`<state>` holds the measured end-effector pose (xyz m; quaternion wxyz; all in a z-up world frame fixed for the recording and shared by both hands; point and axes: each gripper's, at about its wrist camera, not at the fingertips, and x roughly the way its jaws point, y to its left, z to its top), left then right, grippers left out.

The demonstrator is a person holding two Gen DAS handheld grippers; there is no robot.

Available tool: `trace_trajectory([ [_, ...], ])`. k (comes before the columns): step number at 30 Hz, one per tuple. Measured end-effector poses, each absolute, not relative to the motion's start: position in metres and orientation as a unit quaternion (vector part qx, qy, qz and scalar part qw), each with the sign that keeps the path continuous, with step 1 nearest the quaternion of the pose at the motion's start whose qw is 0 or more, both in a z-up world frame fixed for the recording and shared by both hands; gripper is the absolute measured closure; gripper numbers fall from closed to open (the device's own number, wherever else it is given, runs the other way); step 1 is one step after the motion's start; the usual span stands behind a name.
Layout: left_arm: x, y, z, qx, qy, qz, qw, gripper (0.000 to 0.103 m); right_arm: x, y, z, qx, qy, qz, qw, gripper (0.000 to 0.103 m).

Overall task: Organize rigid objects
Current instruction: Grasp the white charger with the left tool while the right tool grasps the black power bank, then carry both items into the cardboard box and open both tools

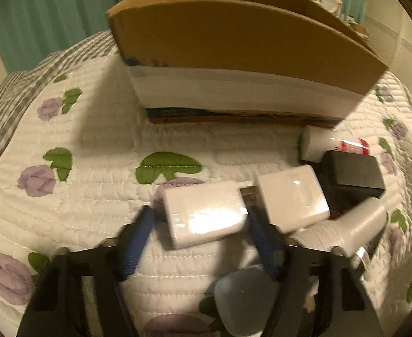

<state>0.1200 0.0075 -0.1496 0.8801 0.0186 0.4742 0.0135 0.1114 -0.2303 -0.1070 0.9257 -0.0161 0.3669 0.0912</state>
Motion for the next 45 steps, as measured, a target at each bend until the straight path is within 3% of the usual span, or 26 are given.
trace_trajectory([
  [13,0.087,0.032,-0.109,-0.007,0.39,0.062,0.919,0.049,0.143,-0.191,-0.123,-0.057,0.411,0.109,0.903,0.0],
  [22,0.094,0.036,-0.103,-0.023,0.39,0.057,0.919,0.049,0.183,-0.16,-0.158,-0.06,0.469,0.097,0.876,0.013],
  [33,0.097,0.036,-0.108,-0.023,0.4,0.055,0.915,0.049,0.192,-0.172,-0.169,-0.006,0.478,0.099,0.873,0.014],
  [34,0.097,0.036,-0.108,-0.022,0.399,0.055,0.915,0.049,0.188,-0.174,-0.167,-0.007,0.473,0.098,0.875,0.016],
  [35,0.096,0.036,-0.108,-0.021,0.399,0.055,0.915,0.049,0.185,-0.174,-0.167,-0.006,0.472,0.101,0.876,0.026],
  [45,0.094,0.035,-0.108,-0.02,0.397,0.049,0.916,0.049,0.18,-0.161,-0.17,-0.055,0.467,0.086,0.878,0.027],
])
